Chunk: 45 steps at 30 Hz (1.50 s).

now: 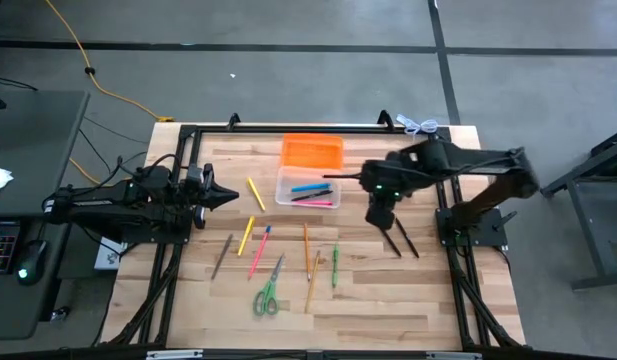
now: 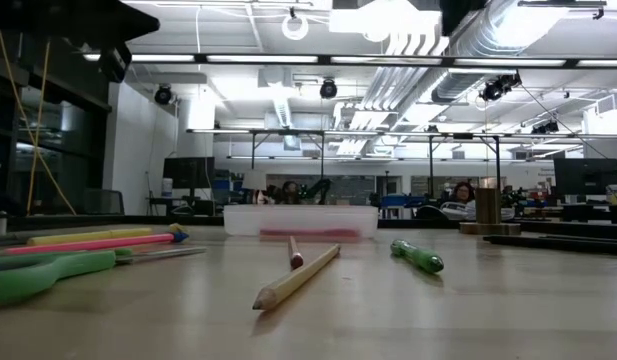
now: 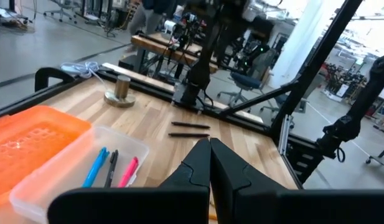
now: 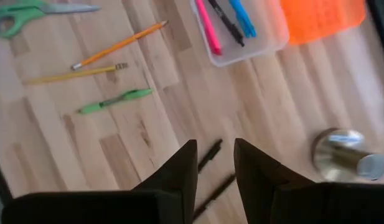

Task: Pick & place school supplies into a supply box
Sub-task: Put the black pen into the transparent supply box

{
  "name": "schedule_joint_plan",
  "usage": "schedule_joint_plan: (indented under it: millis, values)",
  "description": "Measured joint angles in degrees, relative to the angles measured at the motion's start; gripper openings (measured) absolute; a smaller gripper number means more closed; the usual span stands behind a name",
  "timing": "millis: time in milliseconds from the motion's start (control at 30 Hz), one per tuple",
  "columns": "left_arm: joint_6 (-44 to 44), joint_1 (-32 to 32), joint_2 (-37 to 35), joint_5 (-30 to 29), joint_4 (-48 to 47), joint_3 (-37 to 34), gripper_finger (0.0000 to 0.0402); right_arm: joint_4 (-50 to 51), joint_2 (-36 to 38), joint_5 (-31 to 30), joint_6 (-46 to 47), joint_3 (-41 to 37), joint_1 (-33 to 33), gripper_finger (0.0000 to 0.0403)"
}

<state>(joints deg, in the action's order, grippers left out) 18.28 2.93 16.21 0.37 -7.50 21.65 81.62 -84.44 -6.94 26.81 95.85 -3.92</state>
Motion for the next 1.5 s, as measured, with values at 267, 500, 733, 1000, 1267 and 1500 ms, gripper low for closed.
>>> schedule_joint_plan:
  millis: [267, 500, 733, 1000, 1267, 1500]
  values:
    - [0.0, 0.1, 0.0, -2.5, 0.6, 0.0, 0.0033, -12.2, 12.9, 3.8, 6.8, -20.1, 0.0, 0.0083]
    - [0.0, 0.1, 0.0, -2.6, 0.6, 0.0, 0.0033, -13.5, 14.7, 7.1, 9.2, -29.2, 0.0, 0.0083]
    - [0.2, 0.0, 0.0, -3.6, 0.6, 0.0, 0.0033, -14.0, 14.7, 7.5, 14.3, -35.1, 0.0, 0.0083]
    - [0.2, 0.0, 0.0, -3.6, 0.5, 0.0, 0.0033, -17.4, 14.6, 11.8, 21.9, -44.0, 0.0, 0.0083]
    - [0.2, 0.1, 0.0, -3.9, 0.0, 0.0, 0.0033, -20.3, 14.6, 10.9, 27.4, -49.3, 0.0, 0.0083]
    - [0.2, 0.1, 0.0, -3.9, -0.2, 0.0, 0.0033, -24.0, 14.6, 10.3, 31.5, -52.2, -0.3, 0.0083]
